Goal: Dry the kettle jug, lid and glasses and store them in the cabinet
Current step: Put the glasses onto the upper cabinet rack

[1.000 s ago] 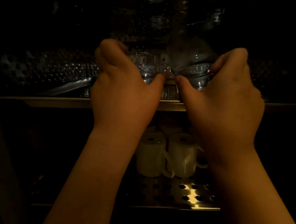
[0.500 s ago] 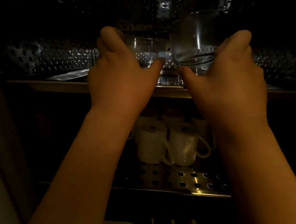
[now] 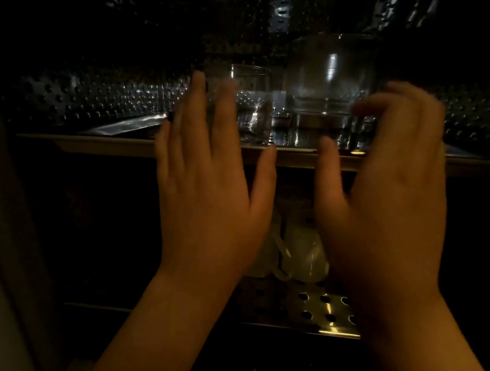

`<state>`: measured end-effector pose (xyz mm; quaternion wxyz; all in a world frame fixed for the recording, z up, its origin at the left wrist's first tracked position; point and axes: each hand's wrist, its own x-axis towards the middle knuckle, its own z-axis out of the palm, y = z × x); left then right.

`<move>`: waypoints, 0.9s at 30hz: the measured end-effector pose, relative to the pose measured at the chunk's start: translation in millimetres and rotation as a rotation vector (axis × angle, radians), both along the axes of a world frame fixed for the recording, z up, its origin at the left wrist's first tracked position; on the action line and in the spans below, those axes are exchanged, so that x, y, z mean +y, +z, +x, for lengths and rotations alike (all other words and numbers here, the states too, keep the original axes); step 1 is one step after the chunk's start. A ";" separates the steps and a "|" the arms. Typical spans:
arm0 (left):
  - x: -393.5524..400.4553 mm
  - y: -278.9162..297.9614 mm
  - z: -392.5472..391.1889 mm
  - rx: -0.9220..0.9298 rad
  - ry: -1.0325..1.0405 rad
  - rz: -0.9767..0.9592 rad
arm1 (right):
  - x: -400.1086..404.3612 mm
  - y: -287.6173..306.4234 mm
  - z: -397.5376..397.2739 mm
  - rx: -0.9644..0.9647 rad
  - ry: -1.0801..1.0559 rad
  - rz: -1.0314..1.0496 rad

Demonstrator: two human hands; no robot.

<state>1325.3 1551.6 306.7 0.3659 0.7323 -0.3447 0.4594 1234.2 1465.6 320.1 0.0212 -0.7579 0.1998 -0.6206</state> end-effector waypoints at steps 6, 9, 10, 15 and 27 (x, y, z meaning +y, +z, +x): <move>-1.4 -9.4 -2.6 -0.113 -0.018 0.007 | 9.7 -18.6 3.8 0.173 0.011 -0.108; -1.0 -5.8 -4.2 -0.072 0.003 0.016 | 8.4 -16.5 4.9 0.211 -0.040 -0.098; -1.2 -4.5 -4.9 -0.055 0.020 0.032 | 8.2 -15.1 5.0 0.223 -0.053 -0.091; -0.9 6.5 -5.6 -0.006 0.105 0.159 | 6.4 -5.7 6.0 0.333 -0.173 -0.069; 8.6 6.4 -6.0 -0.020 0.046 0.227 | 3.1 -2.7 -4.7 0.402 -0.117 -0.103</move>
